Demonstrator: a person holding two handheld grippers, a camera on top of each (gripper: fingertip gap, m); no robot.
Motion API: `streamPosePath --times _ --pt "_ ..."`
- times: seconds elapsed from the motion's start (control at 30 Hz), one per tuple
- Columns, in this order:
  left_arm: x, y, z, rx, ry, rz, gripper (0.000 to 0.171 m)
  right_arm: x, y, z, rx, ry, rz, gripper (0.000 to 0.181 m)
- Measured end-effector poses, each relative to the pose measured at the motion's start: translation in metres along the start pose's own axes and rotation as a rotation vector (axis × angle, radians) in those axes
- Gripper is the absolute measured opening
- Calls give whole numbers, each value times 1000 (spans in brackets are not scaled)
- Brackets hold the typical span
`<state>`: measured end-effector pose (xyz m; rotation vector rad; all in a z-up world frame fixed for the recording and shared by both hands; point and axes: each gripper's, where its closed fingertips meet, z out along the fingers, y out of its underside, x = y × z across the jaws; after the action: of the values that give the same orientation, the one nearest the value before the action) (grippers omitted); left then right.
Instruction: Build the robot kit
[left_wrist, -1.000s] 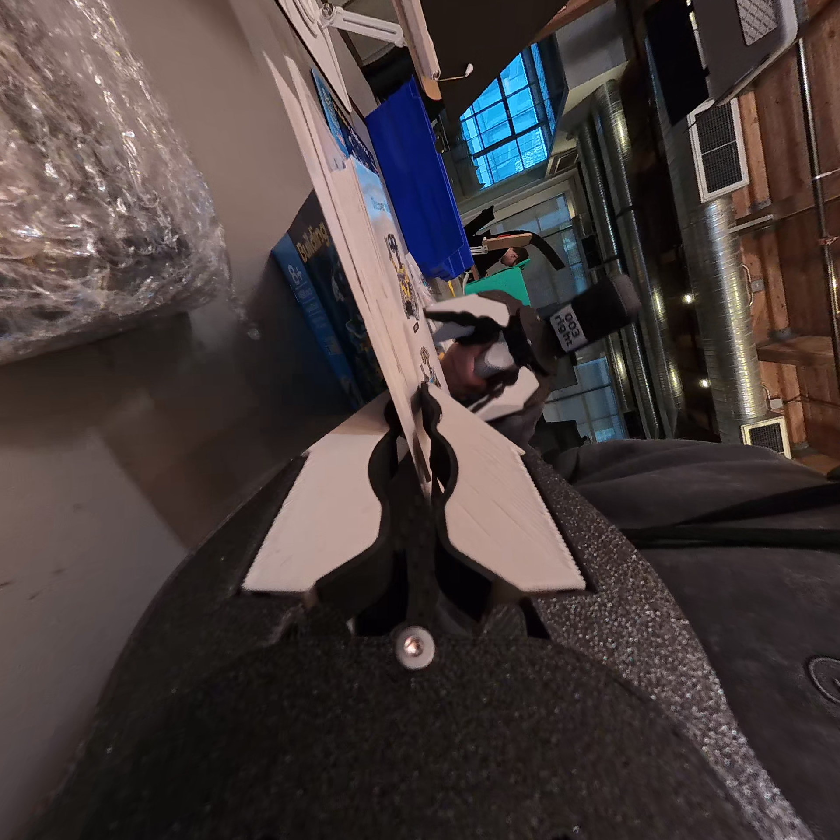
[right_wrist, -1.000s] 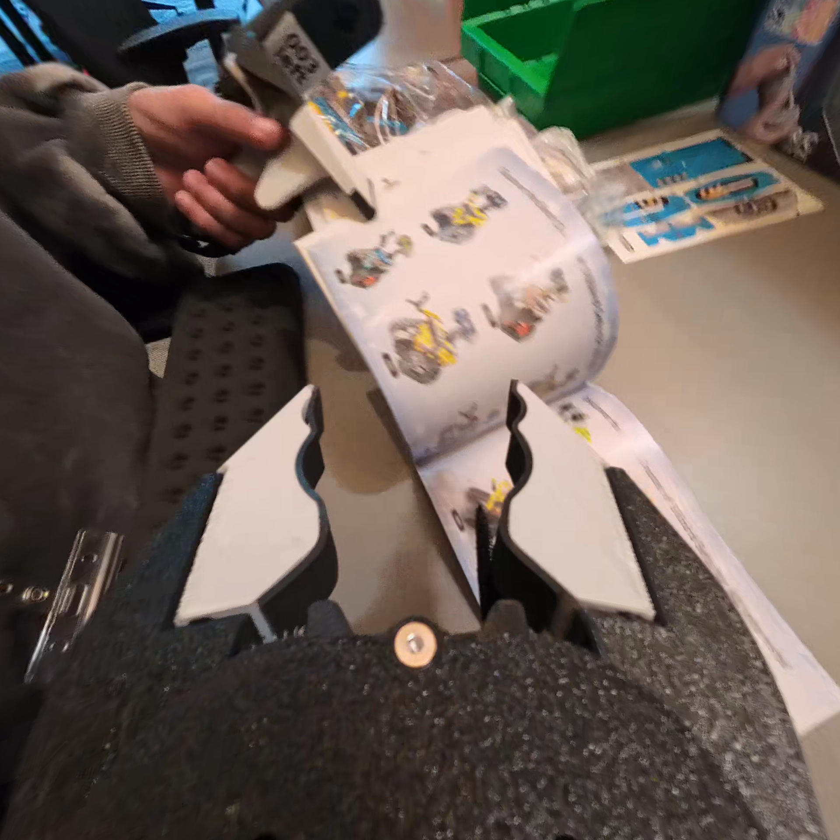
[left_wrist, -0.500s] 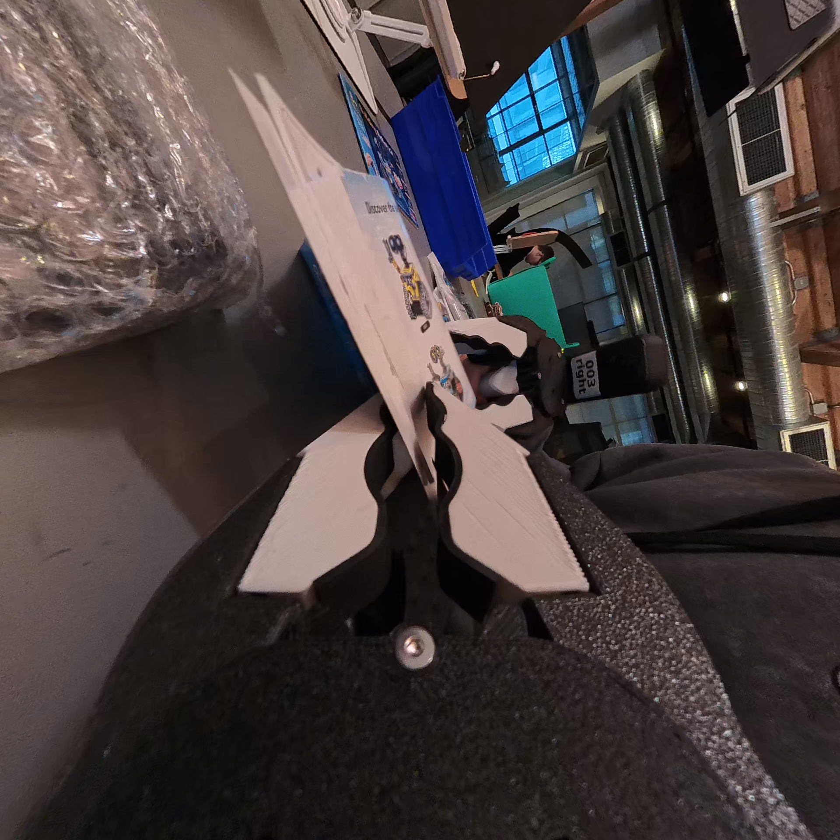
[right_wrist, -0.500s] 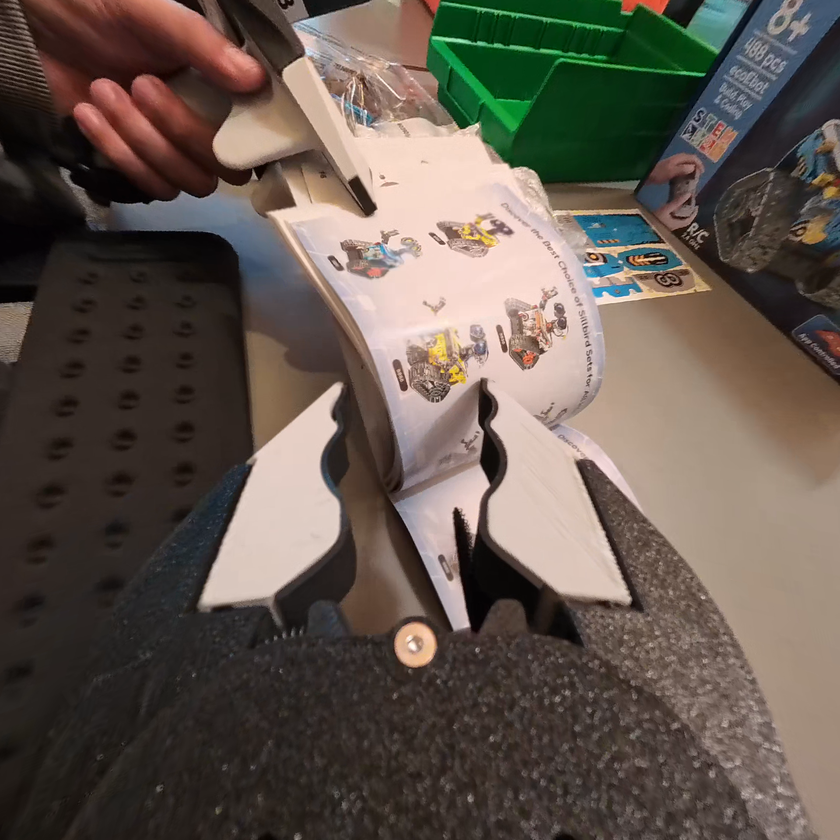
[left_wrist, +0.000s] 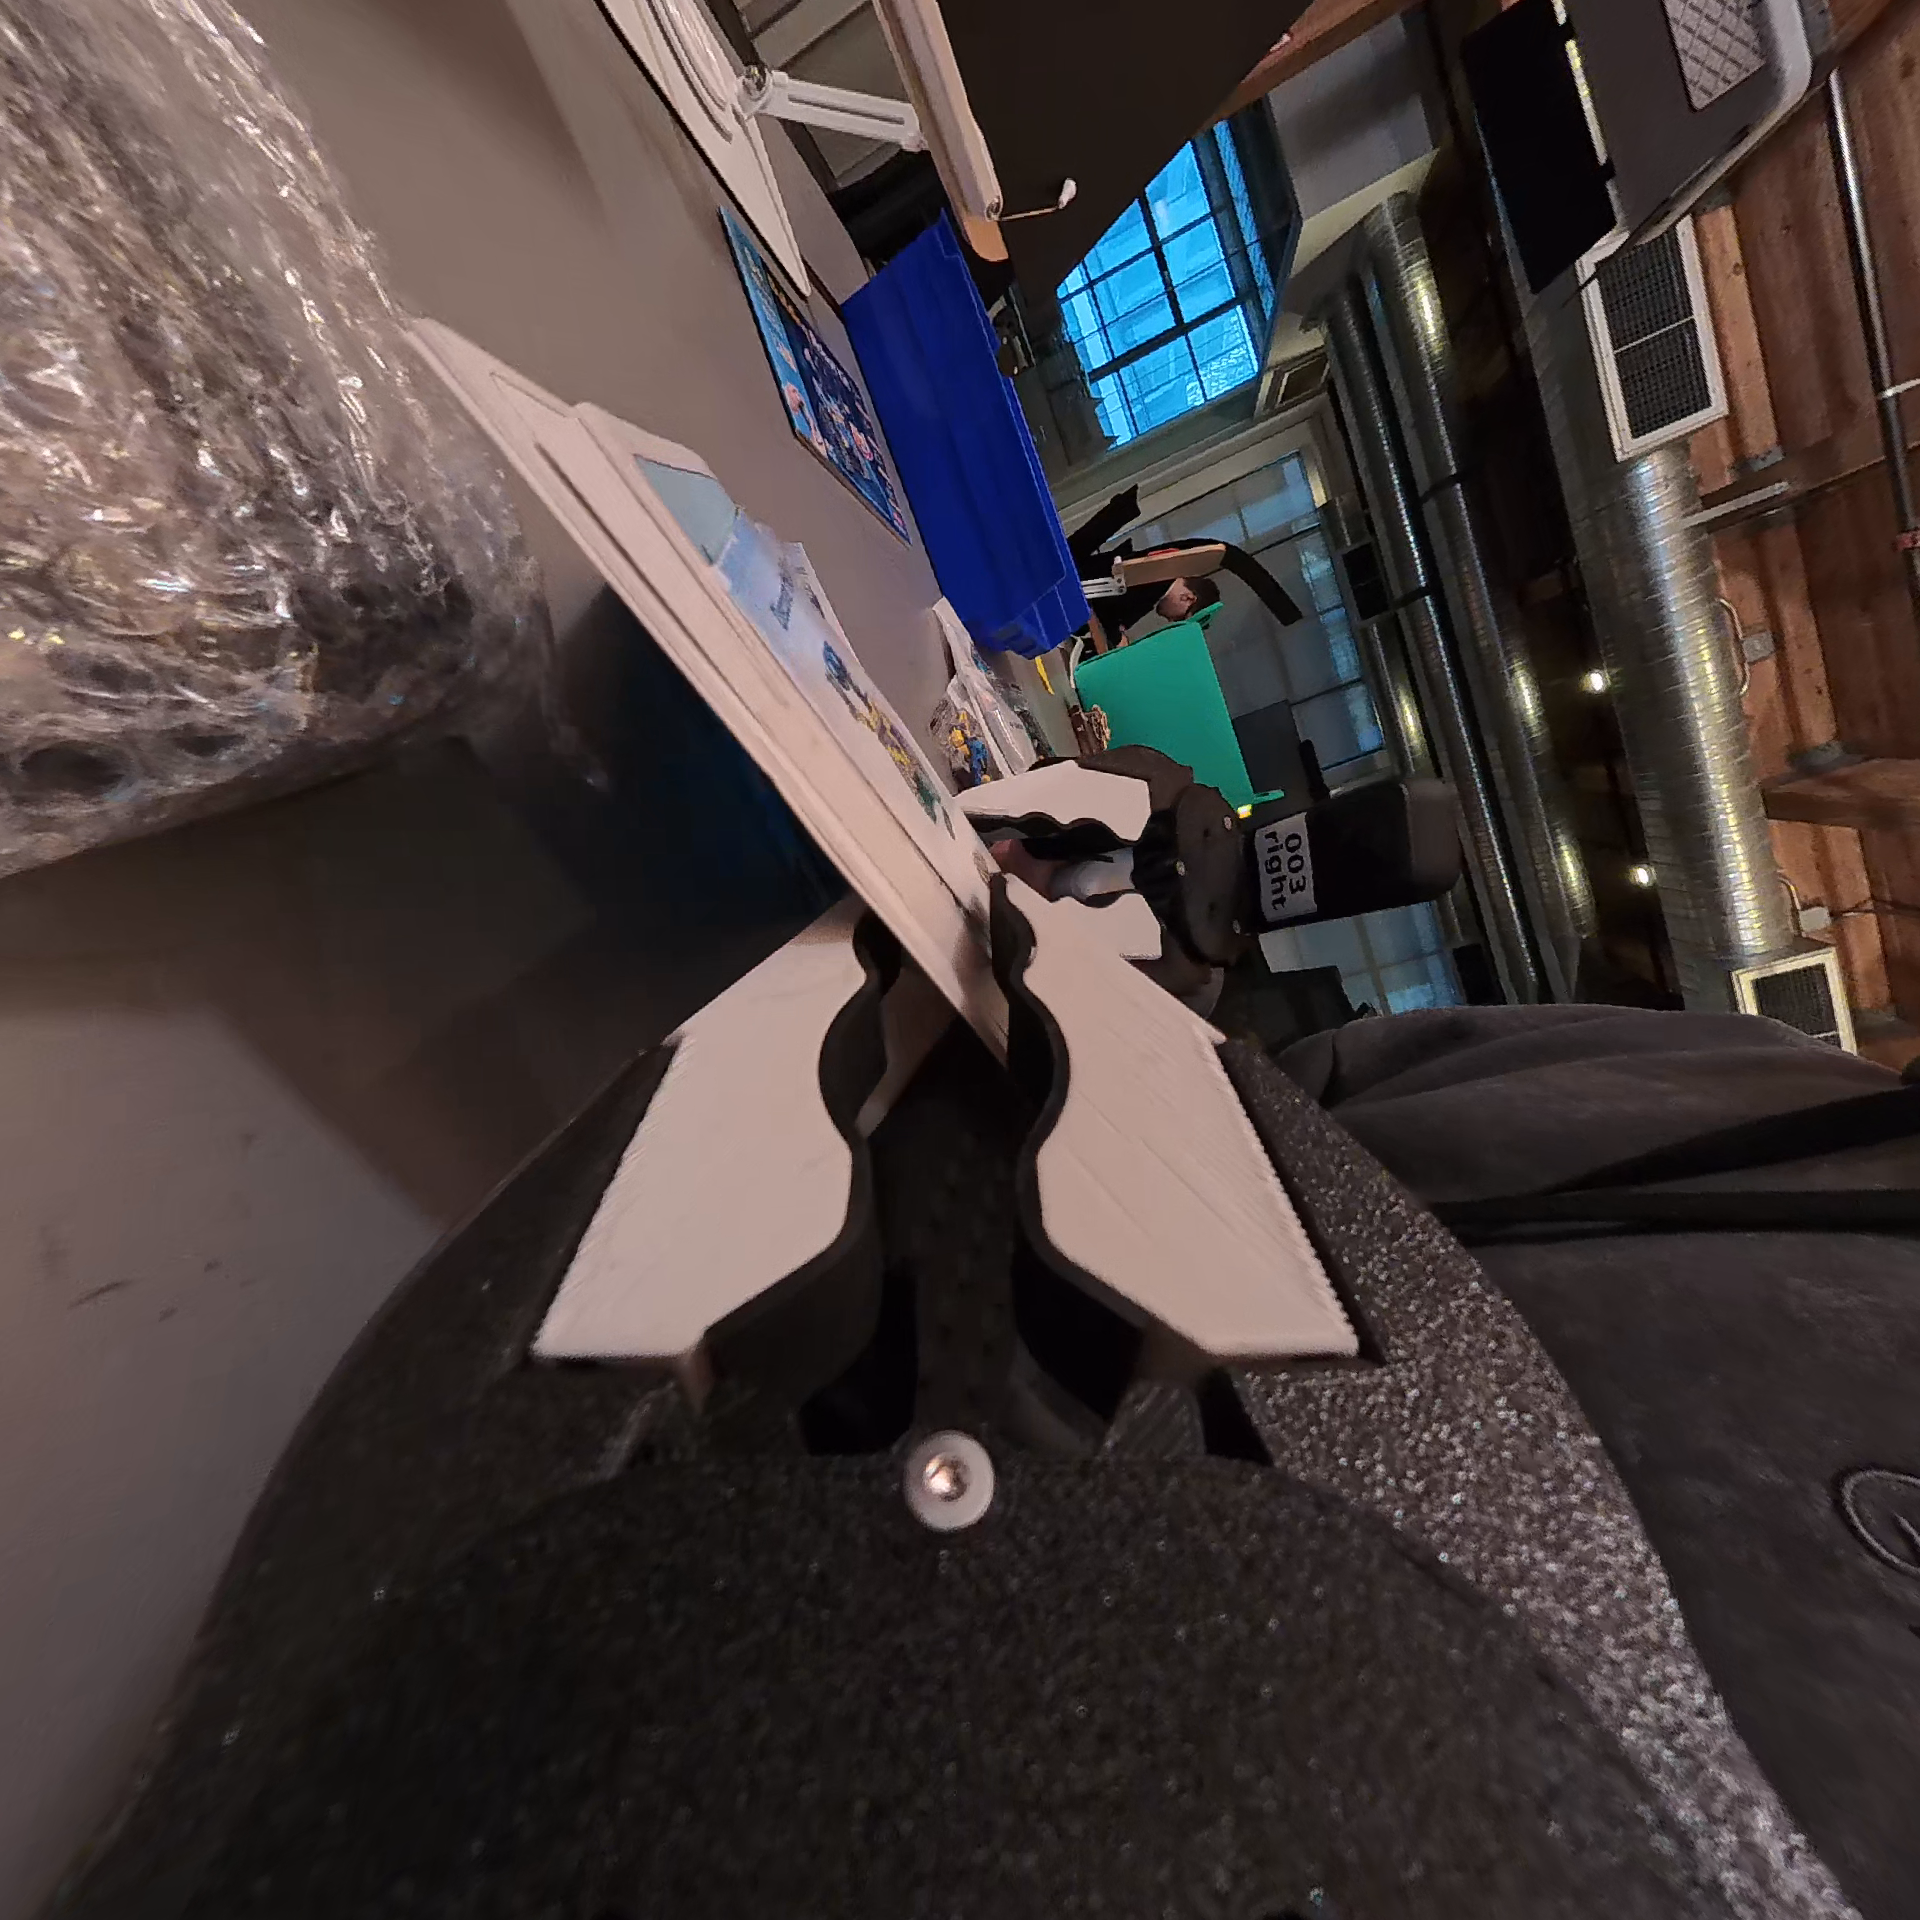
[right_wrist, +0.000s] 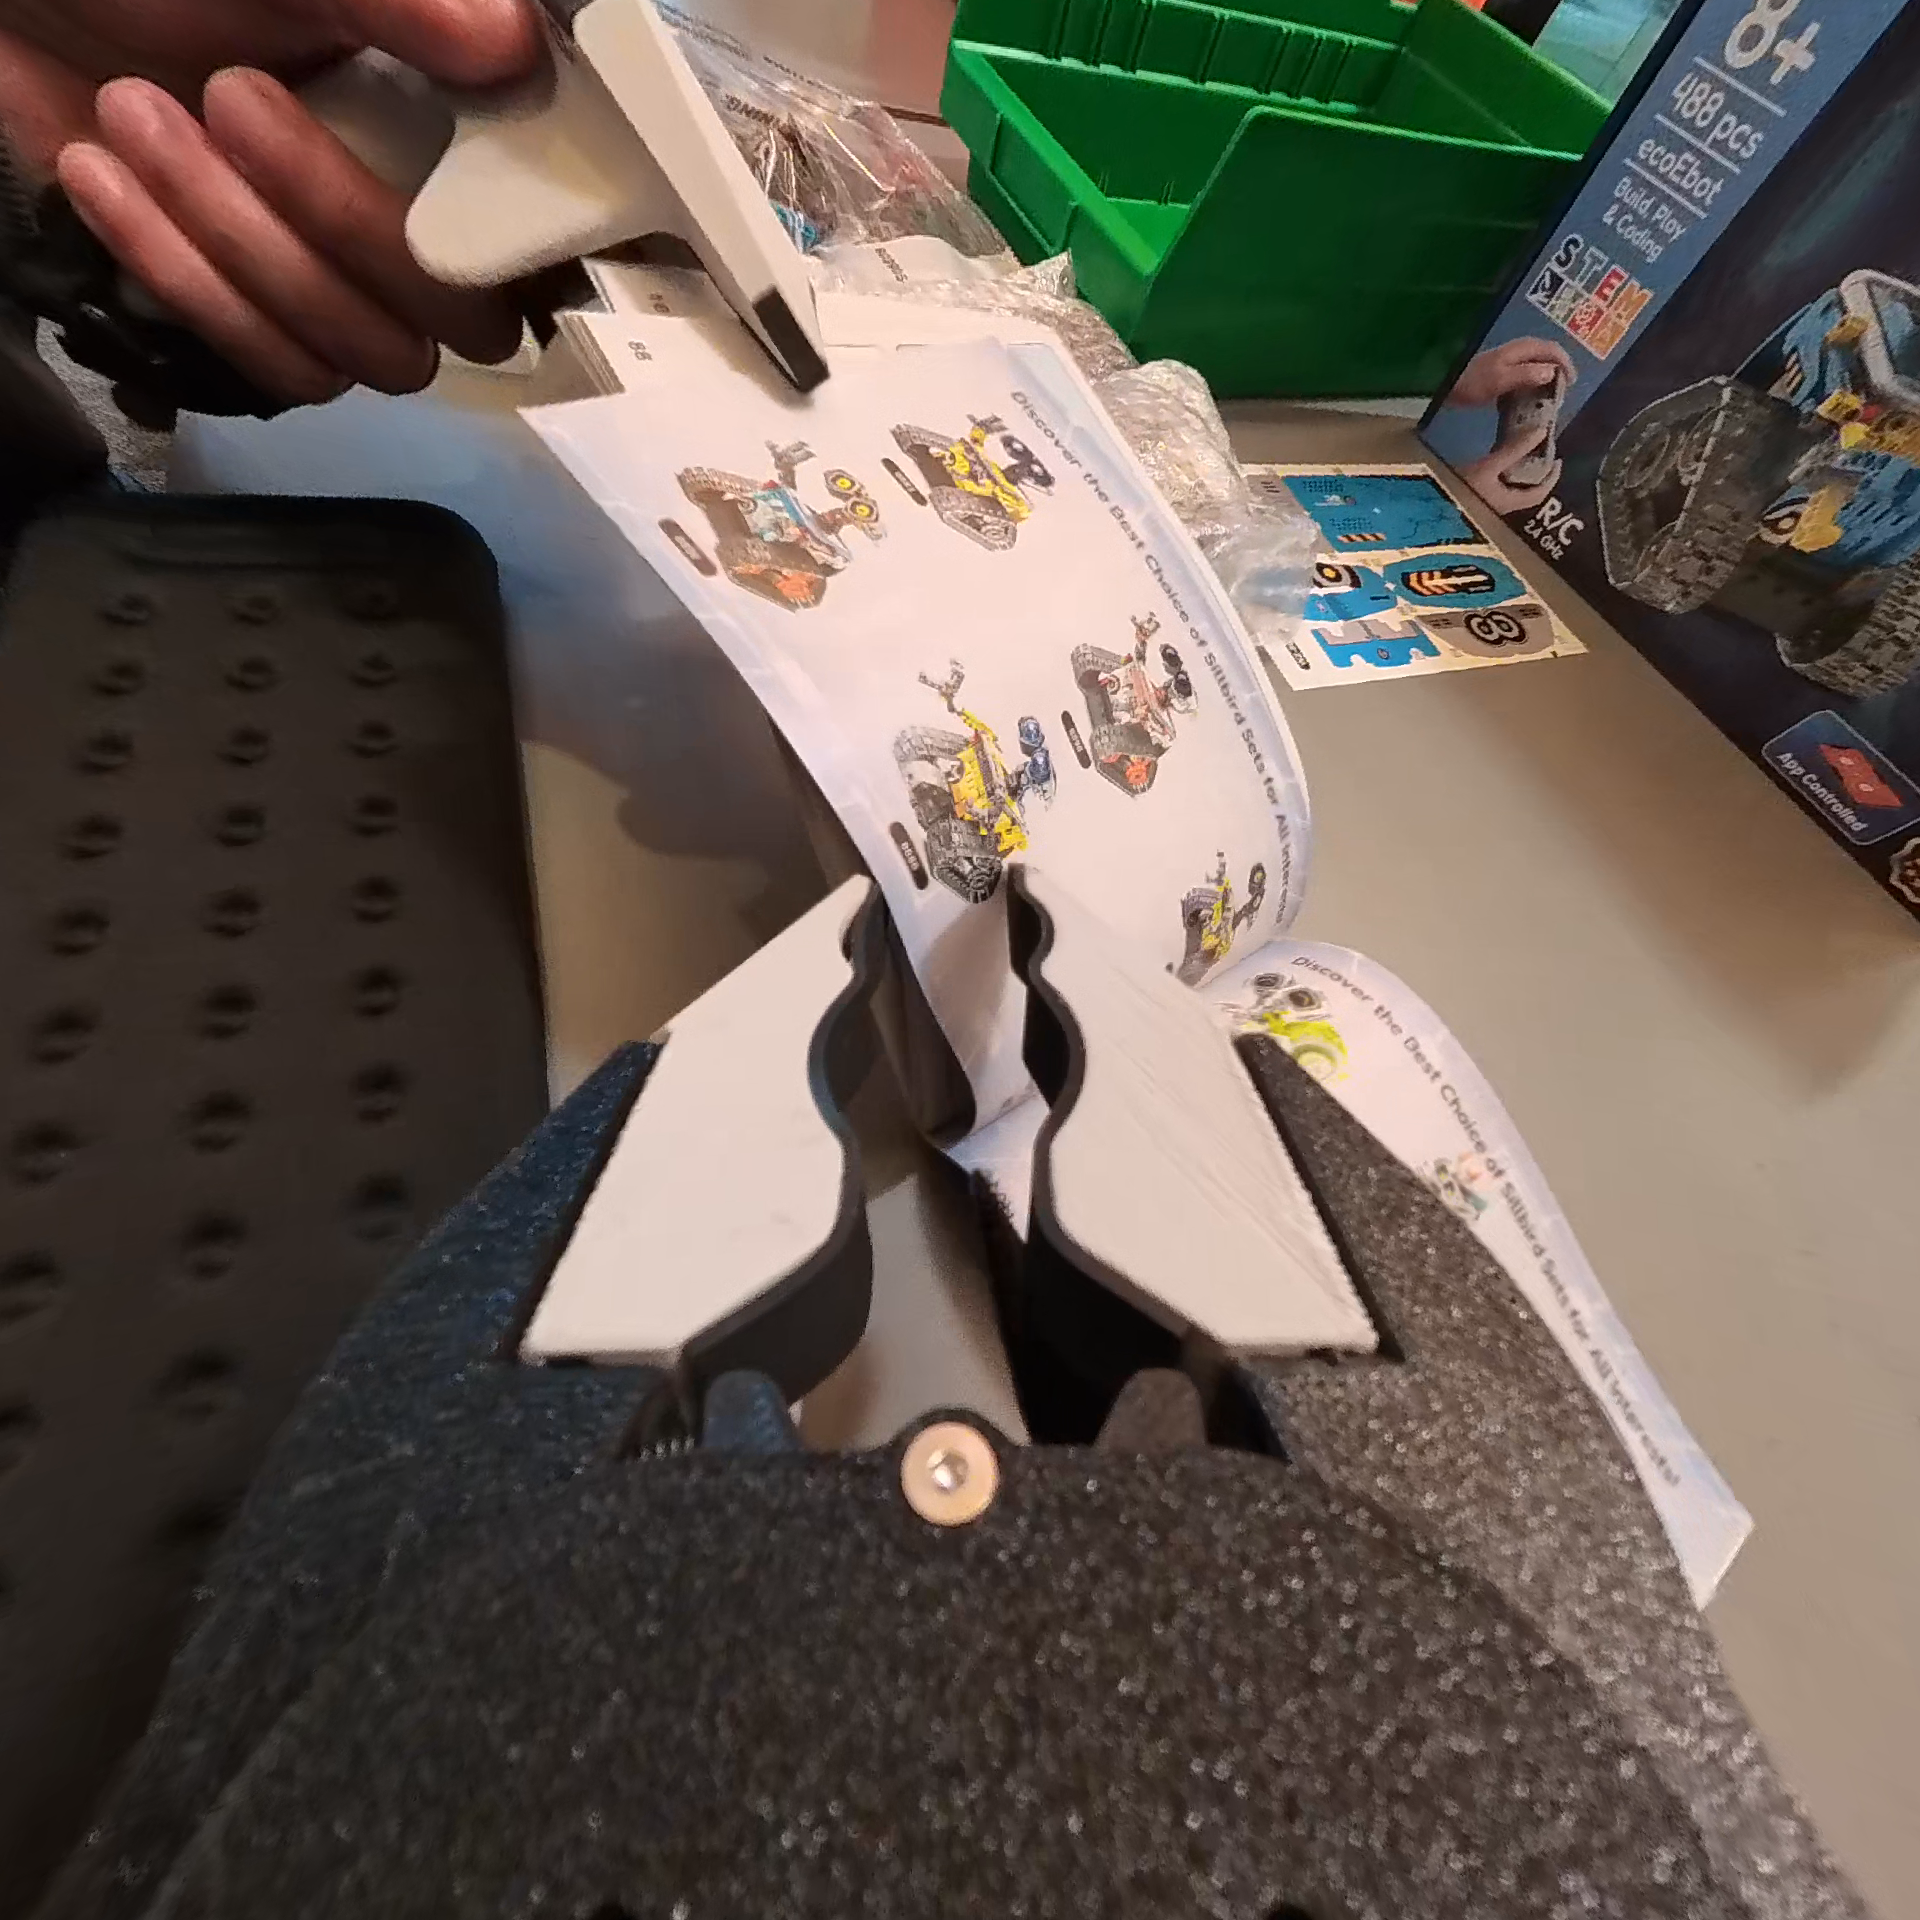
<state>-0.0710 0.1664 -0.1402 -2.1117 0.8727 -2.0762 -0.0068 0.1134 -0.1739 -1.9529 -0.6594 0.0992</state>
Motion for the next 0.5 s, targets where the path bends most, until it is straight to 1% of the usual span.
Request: streamPosePath --times 0.27,0.5 --pt "6 2 2 -21 6 37 15 0 2 -2 -2 -6 14 19" --pt "5 1 1 -13 -3 35 15 8 12 -16 0 5 56 18"
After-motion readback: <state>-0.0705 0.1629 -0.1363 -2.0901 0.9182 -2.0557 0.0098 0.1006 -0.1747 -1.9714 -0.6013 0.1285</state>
